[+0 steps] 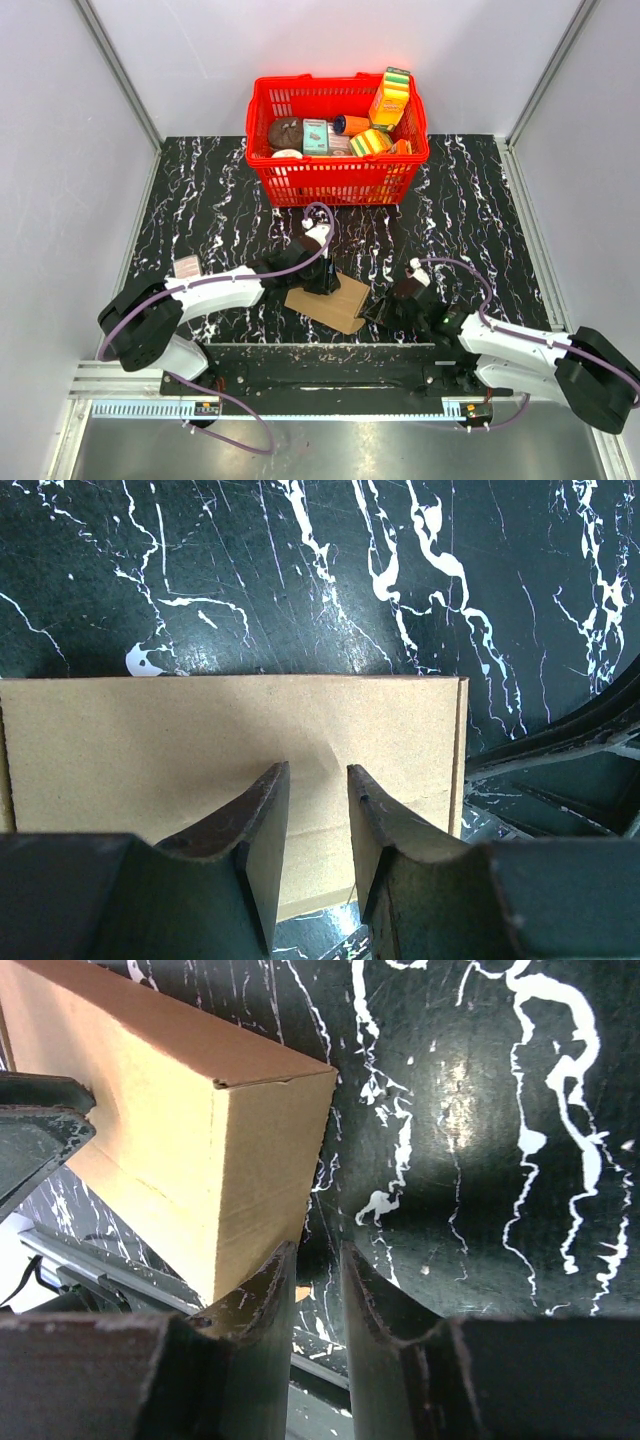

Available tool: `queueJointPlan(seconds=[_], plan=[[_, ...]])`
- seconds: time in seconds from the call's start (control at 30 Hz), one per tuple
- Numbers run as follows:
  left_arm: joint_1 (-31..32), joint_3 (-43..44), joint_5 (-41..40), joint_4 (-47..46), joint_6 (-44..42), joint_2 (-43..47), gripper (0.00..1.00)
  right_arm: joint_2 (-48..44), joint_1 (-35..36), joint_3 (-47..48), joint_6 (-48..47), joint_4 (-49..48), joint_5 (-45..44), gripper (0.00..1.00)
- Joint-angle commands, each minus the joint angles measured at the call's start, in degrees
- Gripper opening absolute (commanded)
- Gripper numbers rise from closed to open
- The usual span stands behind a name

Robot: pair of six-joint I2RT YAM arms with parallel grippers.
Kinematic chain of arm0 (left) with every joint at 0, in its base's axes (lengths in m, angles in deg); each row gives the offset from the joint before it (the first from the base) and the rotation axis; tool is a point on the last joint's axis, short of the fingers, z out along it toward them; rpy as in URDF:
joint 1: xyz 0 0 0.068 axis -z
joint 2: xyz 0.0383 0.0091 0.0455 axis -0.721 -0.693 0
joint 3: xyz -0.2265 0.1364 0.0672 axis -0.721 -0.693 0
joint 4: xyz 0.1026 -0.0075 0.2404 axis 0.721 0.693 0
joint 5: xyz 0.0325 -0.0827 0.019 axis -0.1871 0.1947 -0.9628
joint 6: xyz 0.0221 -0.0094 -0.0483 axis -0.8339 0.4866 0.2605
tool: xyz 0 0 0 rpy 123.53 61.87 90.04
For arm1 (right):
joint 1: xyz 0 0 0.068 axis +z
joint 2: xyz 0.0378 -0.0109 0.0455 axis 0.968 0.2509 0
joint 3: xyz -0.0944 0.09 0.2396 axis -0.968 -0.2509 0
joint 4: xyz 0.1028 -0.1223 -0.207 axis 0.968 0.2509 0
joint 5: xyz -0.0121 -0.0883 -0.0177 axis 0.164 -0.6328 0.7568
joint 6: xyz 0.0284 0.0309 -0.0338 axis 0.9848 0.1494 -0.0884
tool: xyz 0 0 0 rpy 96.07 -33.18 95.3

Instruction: Fold the paper box

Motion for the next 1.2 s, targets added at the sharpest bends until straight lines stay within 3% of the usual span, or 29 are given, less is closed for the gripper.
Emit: queueJointPlan(seconds=[0.0,0.87,1.17], plan=[[0.81,0.24,2.02,1.62,0.53,-1.84,0.35,-0.21,1.7,2.2,1.87,-1.46,-4.6,0.3],[1.33,0.33,1.93,1.53,1.14,-2.1,0.34,5.33,5.57,3.26,2.83,-2.6,-5.22,0.3],[1.42,0.41,1.93,1.53,0.88,-2.19,0.34,-0.82,5.57,6.33,0.99,12.42,-14.17,0.33]])
